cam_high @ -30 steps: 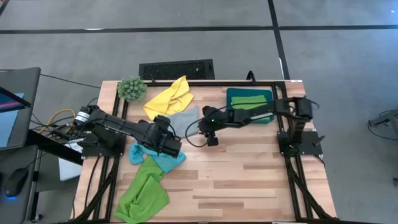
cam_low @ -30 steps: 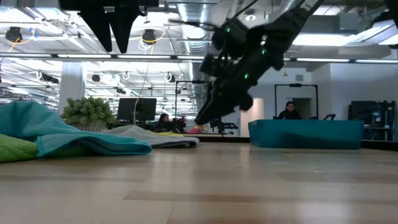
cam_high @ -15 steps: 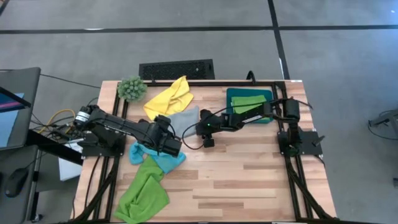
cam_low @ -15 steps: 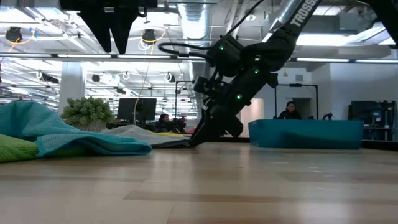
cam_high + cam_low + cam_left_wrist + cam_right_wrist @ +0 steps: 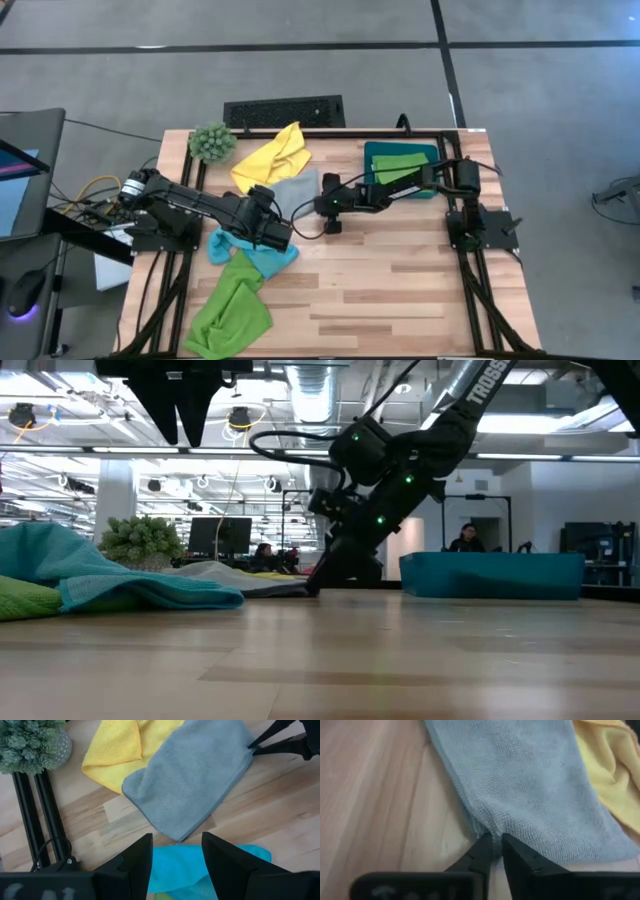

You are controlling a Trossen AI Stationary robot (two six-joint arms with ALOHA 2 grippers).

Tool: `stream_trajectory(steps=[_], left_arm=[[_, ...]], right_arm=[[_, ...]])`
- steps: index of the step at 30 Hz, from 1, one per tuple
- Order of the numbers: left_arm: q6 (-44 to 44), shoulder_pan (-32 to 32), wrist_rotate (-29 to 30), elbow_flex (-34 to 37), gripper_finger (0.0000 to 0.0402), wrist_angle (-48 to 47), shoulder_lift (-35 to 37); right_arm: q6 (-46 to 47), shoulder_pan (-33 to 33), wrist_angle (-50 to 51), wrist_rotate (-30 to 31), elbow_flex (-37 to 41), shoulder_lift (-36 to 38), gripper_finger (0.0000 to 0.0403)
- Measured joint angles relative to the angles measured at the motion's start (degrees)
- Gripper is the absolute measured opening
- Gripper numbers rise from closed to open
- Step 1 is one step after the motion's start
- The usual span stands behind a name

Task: Fold microfiber towels
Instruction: Fold the dark white microfiber cloth

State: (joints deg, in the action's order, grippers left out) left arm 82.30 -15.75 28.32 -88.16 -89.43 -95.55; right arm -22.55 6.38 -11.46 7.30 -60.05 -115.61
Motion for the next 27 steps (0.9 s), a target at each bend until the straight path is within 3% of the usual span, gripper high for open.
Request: stream_trajectory(steps=[5, 12, 18, 27], left_arm=[[0.0, 0.0, 0.0, 0.0, 0.0164, 0.0, 0.0], [0.0, 0.0, 0.0, 0.0, 0.0164, 0.0, 0.0], [0.5, 0.0, 0.0, 0.0, 0.0164, 0.2, 0.0], [-2.8, -1.0, 0.7, 0.0, 0.0164, 0.5, 0.0]], right_arm=[[0.0, 0.0, 1.7, -0.1, 0.0, 0.0, 0.0009], [0.0, -0.5, 6.3, -0.1, 0.0, 2.2, 0.0005], [2.8, -1.9, 12.9, -4.2, 0.0, 8.7, 0.0003], [9.5, -5.2, 21.7, -4.4, 0.0, 19.5, 0.0001]])
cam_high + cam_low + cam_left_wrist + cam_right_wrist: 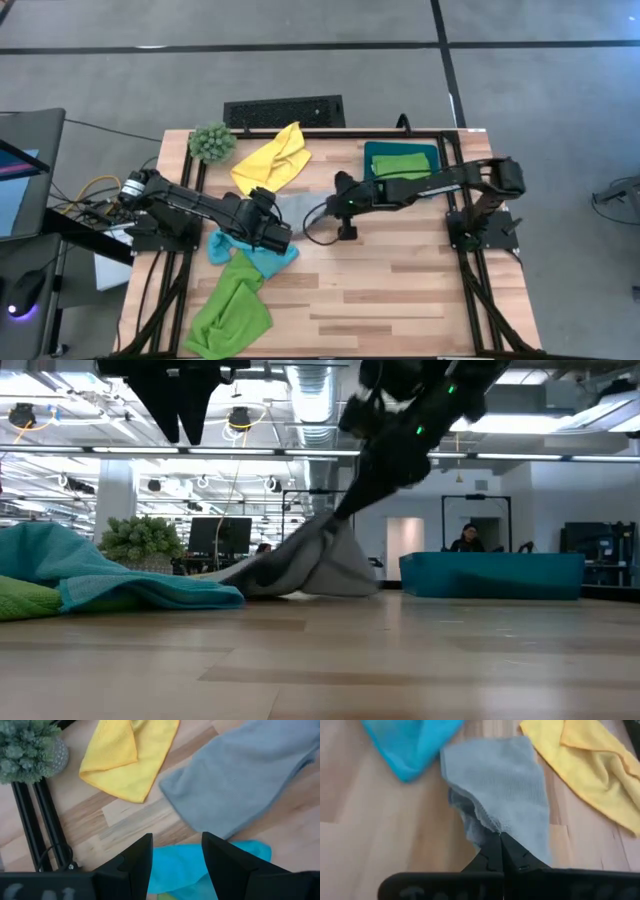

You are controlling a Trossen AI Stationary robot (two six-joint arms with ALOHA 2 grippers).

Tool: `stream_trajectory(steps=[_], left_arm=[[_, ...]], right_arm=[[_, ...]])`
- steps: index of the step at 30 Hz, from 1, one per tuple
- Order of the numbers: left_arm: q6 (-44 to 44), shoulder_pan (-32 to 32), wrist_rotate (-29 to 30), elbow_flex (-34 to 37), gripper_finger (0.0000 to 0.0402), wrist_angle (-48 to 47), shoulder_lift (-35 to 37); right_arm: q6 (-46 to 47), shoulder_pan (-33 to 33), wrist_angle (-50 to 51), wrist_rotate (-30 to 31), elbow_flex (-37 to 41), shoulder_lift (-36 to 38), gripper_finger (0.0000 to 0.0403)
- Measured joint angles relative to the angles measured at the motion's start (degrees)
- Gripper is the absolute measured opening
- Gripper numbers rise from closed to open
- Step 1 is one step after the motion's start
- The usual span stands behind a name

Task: Fold microfiber towels
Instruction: Fold the dark white microfiber cloth

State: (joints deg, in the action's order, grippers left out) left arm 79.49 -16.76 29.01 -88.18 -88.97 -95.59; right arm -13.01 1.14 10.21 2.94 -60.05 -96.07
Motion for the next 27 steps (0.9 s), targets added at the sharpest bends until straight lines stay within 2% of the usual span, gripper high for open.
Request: stream_trajectory(steps=[6, 17, 22, 27], left_arm=[[-3.2, -1.3, 1.0, 0.0, 0.0164, 0.9, 0.0], [-12.4, -2.3, 3.6, 0.0, 0.0164, 11.6, 0.0], [-24.5, -2.3, 6.2, 0.0, 0.0164, 20.5, -0.1], [-38.3, -2.4, 5.8, 3.1, 0.0164, 35.4, -0.2]], right_arm=[[7.3, -3.1, 5.1, 2.0, 0.0, 6.6, 0.0001], [16.4, -8.7, 12.9, 7.6, 0.0, 17.6, 0.0], [18.0, -8.4, 13.4, 7.7, 0.0, 19.0, 0.0], [18.0, -6.3, 13.3, 7.7, 0.0, 19.0, 0.0]])
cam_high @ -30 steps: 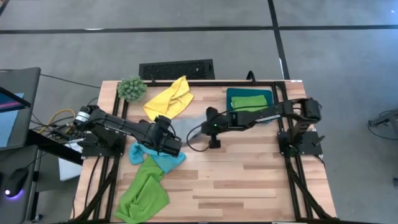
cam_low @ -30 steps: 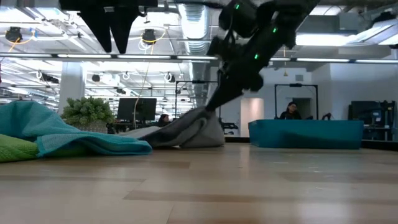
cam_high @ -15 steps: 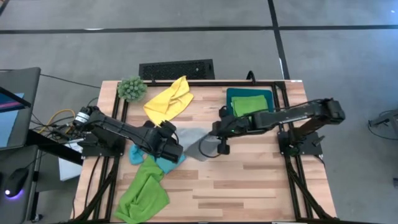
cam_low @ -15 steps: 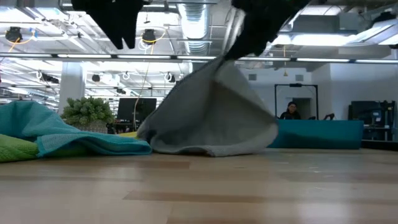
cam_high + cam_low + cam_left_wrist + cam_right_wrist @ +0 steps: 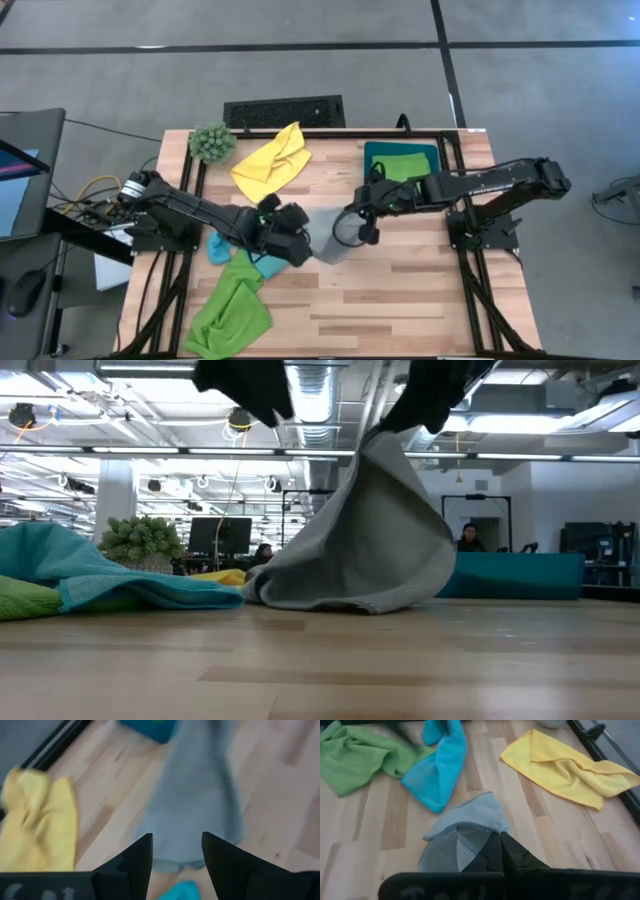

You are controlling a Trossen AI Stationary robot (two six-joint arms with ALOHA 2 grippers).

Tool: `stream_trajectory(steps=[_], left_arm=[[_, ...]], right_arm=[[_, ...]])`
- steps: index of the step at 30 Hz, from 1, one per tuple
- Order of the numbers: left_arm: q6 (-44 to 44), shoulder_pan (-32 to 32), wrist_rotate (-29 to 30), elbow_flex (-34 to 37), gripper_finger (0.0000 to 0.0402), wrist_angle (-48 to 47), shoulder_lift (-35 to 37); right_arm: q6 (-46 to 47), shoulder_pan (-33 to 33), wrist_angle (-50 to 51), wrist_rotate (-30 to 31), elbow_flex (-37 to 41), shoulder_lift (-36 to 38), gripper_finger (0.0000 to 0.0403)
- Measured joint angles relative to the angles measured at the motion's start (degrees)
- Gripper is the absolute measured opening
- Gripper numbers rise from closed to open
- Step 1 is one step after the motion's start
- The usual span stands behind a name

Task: Fold microfiber towels
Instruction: Fold the dark white microfiber cloth

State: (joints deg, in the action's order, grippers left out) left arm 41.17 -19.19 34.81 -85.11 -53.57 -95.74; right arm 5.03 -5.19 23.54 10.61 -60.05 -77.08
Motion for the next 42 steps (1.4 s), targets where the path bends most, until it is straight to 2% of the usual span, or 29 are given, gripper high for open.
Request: stream_trajectory(steps=[6, 10, 15, 19, 25, 30, 36, 42], left_arm=[[-10.6, -1.3, -1.3, 7.7, 0.0164, 13.6, 0.0], [-16.5, -1.5, 0.8, 11.6, 0.0164, 21.8, 0.0], [-17.0, -1.4, 6.1, 13.3, 0.0164, 25.9, 0.0], [-16.7, -0.3, 6.3, 13.3, 0.0164, 27.8, 0.0], [-16.6, -0.2, 7.3, 13.2, 0.0164, 29.5, 0.0], [-16.6, -1.0, 8.7, 11.9, 0.0164, 28.7, 0.0], [-16.5, -2.1, 11.3, 9.0, 0.0164, 23.0, 0.1], [-13.9, -2.4, 12.5, 5.6, 0.0164, 15.4, 0.1]], right_arm=[[0.6, 3.3, 0.7, 0.0, -2.0, 0.0, 0.0], [1.1, 5.6, 0.6, 0.0, -4.2, 0.0, 0.0], [4.0, 8.0, 1.1, -0.2, -5.4, 0.0, 0.0], [4.0, 8.4, 1.6, -1.5, -6.2, 0.0, 0.0], [3.5, 7.0, 8.4, -1.7, -13.9, 0.0, 0.0], [-2.2, 6.2, 10.8, 0.0, -19.9, 0.0, 0.0], [-7.9, 10.1, 11.6, 0.2, -24.4, 0.0, 0.0], [-12.7, 14.6, 9.3, -0.1, -24.5, -2.4, 0.0]])
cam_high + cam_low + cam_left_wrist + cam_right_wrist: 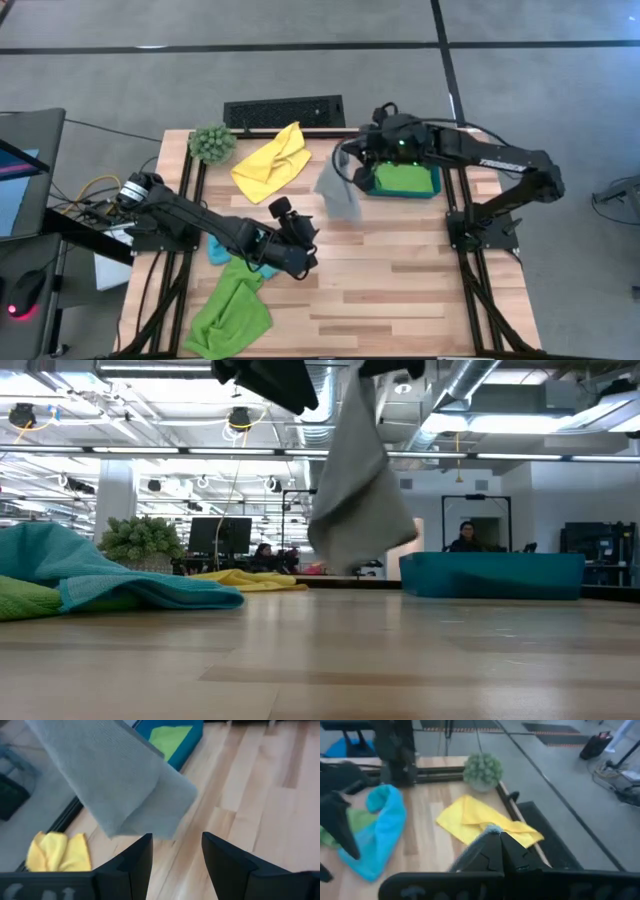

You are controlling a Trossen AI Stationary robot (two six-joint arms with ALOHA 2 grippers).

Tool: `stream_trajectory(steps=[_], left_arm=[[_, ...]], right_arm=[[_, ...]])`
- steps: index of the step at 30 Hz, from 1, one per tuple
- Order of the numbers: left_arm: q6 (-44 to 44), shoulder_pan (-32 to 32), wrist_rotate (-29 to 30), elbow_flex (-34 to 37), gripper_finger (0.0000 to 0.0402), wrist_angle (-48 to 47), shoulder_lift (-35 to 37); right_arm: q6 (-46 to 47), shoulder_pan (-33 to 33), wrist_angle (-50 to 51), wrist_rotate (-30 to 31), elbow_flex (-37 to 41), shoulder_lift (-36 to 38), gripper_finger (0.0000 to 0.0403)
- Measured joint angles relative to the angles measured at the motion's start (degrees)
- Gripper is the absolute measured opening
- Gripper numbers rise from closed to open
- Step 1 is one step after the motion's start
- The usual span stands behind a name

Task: Fold microfiber towels
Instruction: Fold the dark white microfiber cloth

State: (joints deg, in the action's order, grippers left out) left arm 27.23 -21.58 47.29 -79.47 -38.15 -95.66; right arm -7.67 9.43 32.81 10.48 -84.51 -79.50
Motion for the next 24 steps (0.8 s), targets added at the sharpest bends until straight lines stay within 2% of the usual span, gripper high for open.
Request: stream_trajectory(steps=[4, 9, 19, 24], left_arm=[[2.6, 0.0, 0.8, -1.1, 0.0164, -4.0, 0.3], [6.2, -0.1, 0.8, -1.1, 0.0164, -8.0, 0.6], [9.6, -0.5, -0.4, -1.1, 0.0164, -12.1, 0.6], [11.5, -1.2, -2.1, -1.1, 0.0164, -12.6, 0.6]], right_arm=[[-0.4, 0.4, -1.3, -1.9, -0.2, -1.9, 0.0], [0.7, -3.8, 3.8, -3.1, 0.7, -4.1, 0.0], [9.1, -11.2, 6.8, -3.4, 11.2, -8.2, 0.0], [14.7, -14.6, 7.2, -7.4, 15.6, -8.0, 0.0]])
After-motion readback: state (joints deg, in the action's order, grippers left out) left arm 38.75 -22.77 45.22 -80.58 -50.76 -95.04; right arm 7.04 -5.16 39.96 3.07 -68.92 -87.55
